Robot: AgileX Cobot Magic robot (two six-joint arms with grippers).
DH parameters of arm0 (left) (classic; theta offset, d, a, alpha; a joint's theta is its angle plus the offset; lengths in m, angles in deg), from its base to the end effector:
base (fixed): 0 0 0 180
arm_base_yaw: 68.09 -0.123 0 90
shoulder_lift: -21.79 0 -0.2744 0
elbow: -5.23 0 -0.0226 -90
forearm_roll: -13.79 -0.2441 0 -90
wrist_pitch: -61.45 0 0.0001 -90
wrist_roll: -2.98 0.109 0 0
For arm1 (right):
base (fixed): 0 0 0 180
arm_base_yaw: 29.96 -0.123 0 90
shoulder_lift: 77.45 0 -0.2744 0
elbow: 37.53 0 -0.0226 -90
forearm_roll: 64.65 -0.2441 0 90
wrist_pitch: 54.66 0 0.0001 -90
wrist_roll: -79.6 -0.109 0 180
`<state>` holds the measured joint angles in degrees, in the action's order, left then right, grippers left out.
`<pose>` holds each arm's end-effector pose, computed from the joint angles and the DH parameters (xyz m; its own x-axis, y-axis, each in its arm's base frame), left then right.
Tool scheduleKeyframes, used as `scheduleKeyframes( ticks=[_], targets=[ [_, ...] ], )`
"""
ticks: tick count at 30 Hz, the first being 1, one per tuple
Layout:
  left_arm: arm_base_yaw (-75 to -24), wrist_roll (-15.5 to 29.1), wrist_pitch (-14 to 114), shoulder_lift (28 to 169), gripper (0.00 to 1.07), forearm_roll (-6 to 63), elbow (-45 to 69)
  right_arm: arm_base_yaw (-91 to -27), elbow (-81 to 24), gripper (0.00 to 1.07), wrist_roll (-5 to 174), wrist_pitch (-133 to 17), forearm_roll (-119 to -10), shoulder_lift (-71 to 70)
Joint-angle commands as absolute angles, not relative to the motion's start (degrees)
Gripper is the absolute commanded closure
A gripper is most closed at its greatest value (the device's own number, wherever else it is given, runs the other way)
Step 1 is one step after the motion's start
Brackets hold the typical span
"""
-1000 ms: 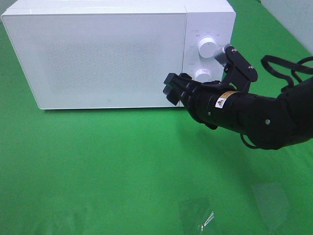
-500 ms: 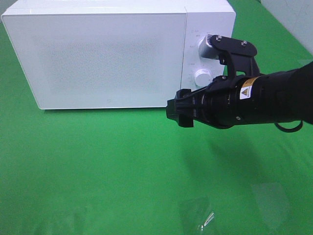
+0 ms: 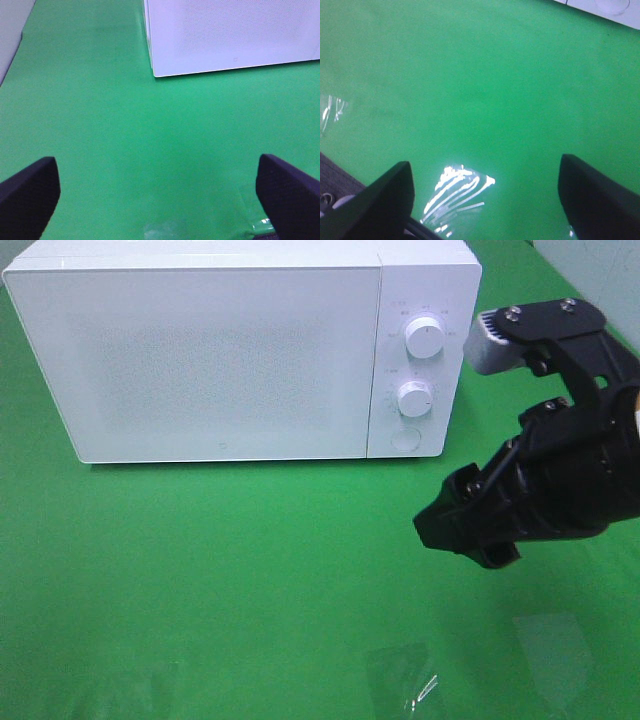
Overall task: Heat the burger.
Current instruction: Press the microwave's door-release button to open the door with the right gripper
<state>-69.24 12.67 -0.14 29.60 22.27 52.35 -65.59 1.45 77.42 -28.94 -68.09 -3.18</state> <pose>0.0121 -0.0139 0.2711 -0.4307 0.0887 -0.8981 0.1393 0.9898 0.0309 0.1855 0.1365 0.2293 -0.6650 -0.3635 -0.6524 -0.5373 0.8396 0.0800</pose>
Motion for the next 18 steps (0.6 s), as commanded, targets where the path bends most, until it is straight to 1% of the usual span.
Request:
scheduleKeyframes(
  ticks=[1,9,12,13,14,15,17,18],
  targets=[
    [-69.35,12.44,0.09,28.62,0.07,22.39,52.52,-65.25,1.28,0.31,78.16,-21.66,-65.23,-8.45],
    [-69.35,12.44,0.09,28.62,0.07,22.39,52.52,-65.25,1.28,0.31,77.94,-15.42,-64.65,-15.44],
    [-69.35,12.44,0.09,28.62,0.07,22.39,52.52,-65.25,1.28,0.31,76.79,-13.07,-63.28,-21.52],
    [-69.35,12.44,0.09,28.62,0.07,22.39,52.52,-65.25,1.28,0.31,76.79,-13.07,-63.28,-21.52],
    [-69.35,12.44,0.09,28.62,0.07,22.39,52.52,-65.25,1.51,0.31,76.68,-12.15,-62.48,-25.13],
    [-69.35,12.44,0.09,28.62,0.07,22.39,52.52,-65.25,1.51,0.31,76.68,-12.15,-62.48,-25.13],
    [-69.35,12.44,0.09,28.62,0.07,22.39,52.52,-63.93,2.89,0.31,76.62,-11.23,-62.42,-29.54],
    [-69.35,12.44,0.09,28.62,0.07,22.39,52.52,-63.93,2.89,0.31,76.62,-11.23,-62.42,-29.54]
  ],
)
